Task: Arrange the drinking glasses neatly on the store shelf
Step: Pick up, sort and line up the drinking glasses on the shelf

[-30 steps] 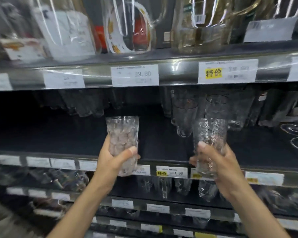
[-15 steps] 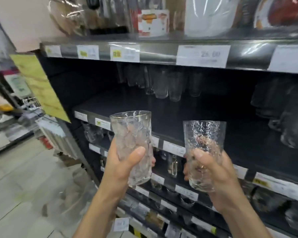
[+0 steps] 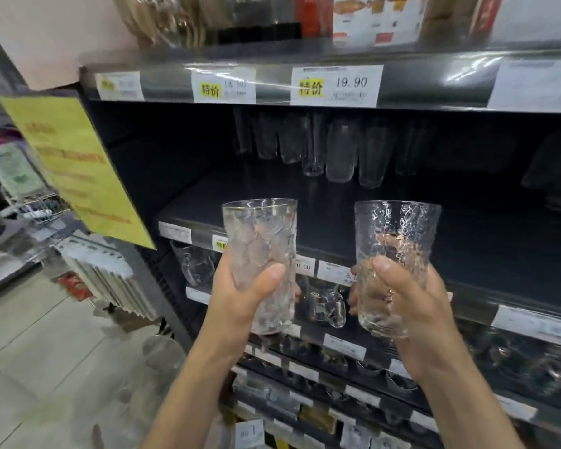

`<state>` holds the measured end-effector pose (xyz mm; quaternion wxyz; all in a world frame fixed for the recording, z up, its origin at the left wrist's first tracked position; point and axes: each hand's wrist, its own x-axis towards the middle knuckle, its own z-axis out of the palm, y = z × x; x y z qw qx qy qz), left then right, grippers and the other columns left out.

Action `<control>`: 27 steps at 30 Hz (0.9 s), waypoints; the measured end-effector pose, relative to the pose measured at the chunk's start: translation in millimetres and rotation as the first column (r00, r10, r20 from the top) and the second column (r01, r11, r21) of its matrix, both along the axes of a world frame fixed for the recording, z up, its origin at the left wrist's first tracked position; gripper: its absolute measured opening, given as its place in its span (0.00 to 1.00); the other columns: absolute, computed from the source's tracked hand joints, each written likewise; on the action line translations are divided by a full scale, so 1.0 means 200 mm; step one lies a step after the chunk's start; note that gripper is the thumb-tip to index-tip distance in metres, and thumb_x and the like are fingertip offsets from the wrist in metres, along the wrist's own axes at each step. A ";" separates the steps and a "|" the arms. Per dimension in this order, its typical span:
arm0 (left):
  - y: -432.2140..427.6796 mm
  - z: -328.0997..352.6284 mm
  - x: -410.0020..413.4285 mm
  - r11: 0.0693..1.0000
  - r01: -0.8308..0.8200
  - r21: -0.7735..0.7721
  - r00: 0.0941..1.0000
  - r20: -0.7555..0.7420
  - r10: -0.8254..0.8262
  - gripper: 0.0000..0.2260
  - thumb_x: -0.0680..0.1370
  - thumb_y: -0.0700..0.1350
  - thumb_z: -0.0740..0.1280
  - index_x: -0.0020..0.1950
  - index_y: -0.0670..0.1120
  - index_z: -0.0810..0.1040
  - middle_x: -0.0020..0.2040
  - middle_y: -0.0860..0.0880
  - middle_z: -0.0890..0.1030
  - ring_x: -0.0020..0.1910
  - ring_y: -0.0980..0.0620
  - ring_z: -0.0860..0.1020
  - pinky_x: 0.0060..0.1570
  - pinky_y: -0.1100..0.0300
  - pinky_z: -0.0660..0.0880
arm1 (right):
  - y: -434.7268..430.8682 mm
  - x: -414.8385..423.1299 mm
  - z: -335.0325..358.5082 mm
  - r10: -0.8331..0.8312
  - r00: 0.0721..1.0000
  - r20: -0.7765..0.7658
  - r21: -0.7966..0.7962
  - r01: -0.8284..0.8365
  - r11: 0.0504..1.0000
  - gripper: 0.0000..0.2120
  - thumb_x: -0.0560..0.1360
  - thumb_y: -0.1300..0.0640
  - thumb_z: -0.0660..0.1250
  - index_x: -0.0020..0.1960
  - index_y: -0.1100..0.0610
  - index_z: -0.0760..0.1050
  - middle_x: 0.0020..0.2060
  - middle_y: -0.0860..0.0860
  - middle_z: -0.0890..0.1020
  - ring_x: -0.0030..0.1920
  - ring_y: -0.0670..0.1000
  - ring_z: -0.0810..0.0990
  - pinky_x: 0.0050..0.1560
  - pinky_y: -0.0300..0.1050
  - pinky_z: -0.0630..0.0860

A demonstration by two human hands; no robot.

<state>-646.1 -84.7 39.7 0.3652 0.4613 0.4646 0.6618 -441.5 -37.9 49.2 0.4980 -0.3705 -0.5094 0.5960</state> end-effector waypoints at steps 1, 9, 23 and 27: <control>0.02 0.00 -0.02 1.000 0.006 -0.010 1.000 0.001 -0.006 0.34 0.66 0.55 0.76 0.67 0.40 0.73 0.52 0.42 0.83 0.49 0.40 0.82 0.51 0.43 0.78 | 0.00 -0.02 0.00 -0.013 1.000 0.004 -0.004 0.013 1.000 0.49 0.51 0.31 0.79 0.64 0.56 0.73 0.44 0.55 0.85 0.38 0.56 0.84 0.44 0.55 0.78; 0.27 -0.02 -0.15 0.994 0.010 -0.105 0.999 0.035 -0.007 0.46 0.63 0.74 0.71 0.72 0.47 0.70 0.64 0.42 0.80 0.63 0.37 0.78 0.64 0.35 0.72 | 0.16 -0.11 0.01 -0.122 0.993 0.007 -0.025 0.122 0.992 0.32 0.56 0.39 0.77 0.59 0.42 0.76 0.52 0.51 0.86 0.49 0.56 0.86 0.60 0.66 0.76; 0.95 -0.05 -0.44 0.973 0.145 -0.182 0.970 -0.169 -0.176 0.30 0.70 0.58 0.76 0.65 0.45 0.73 0.52 0.51 0.83 0.55 0.49 0.81 0.55 0.54 0.76 | 0.68 -0.20 0.00 -0.252 0.958 0.139 0.050 0.247 0.968 0.29 0.57 0.44 0.78 0.57 0.44 0.75 0.49 0.43 0.85 0.51 0.43 0.84 0.52 0.44 0.76; 1.12 -0.07 -0.53 0.967 0.213 -0.139 0.938 -0.248 -0.242 0.21 0.70 0.43 0.75 0.61 0.42 0.76 0.51 0.47 0.83 0.53 0.48 0.82 0.54 0.55 0.78 | 0.79 -0.14 -0.04 -0.292 0.936 0.194 0.086 0.280 0.956 0.28 0.63 0.57 0.81 0.58 0.47 0.74 0.51 0.45 0.85 0.51 0.43 0.84 0.54 0.43 0.78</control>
